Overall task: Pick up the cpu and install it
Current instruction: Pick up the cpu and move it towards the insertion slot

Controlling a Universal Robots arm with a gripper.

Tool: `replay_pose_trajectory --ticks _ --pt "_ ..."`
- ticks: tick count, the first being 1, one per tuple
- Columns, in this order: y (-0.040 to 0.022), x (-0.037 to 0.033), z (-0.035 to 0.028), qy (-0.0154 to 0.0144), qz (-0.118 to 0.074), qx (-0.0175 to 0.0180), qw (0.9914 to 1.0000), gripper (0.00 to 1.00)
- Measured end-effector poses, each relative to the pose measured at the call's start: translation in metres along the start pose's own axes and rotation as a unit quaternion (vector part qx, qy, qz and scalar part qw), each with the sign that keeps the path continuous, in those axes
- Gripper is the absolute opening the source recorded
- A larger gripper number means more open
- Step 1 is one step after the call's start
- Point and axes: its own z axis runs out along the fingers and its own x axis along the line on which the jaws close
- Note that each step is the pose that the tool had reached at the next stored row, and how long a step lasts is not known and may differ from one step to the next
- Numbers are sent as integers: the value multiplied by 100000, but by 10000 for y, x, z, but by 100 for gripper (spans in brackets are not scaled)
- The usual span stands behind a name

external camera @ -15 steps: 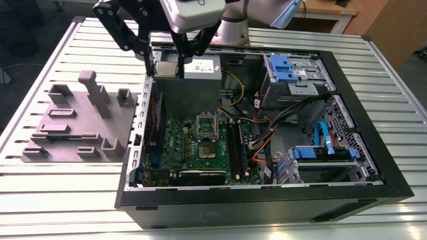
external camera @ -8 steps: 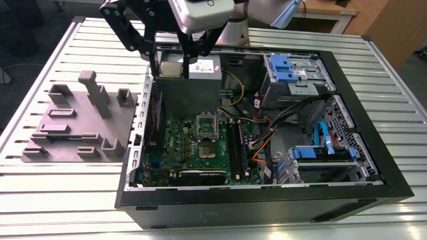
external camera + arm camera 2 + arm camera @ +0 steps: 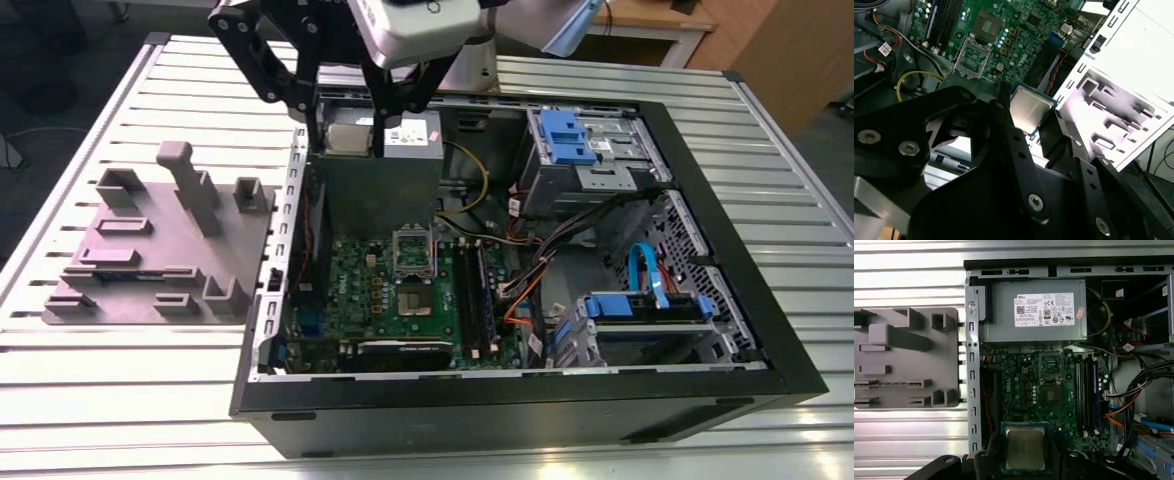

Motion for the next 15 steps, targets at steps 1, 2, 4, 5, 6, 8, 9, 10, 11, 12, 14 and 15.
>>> replay_pose_trajectory --ticks 1,2,4,5,6,8,9,10,11,12,14,15 --pt "0 -2 0 1 2 -2 100000 47" --pt "1 -14 0 0 -11 -5 100000 47" --pt "2 -52 -1 4 -11 6 100000 47" --pt "3 -65 0 2 -10 -1 100000 47" --pt "3 -78 0 1 -6 -2 100000 47" --pt "4 -106 -1 2 -5 0 100000 47" --pt "4 -118 -1 0 -5 -1 100000 47" --pt "5 -130 -1 -1 -5 -2 100000 47" --pt "5 -140 -1 0 -10 0 100000 47" --pt "5 -140 -1 3 -8 2 100000 47" --pt "5 -141 -1 -1 -4 0 100000 47" --pt "5 -141 -1 -1 -3 -3 100000 47"
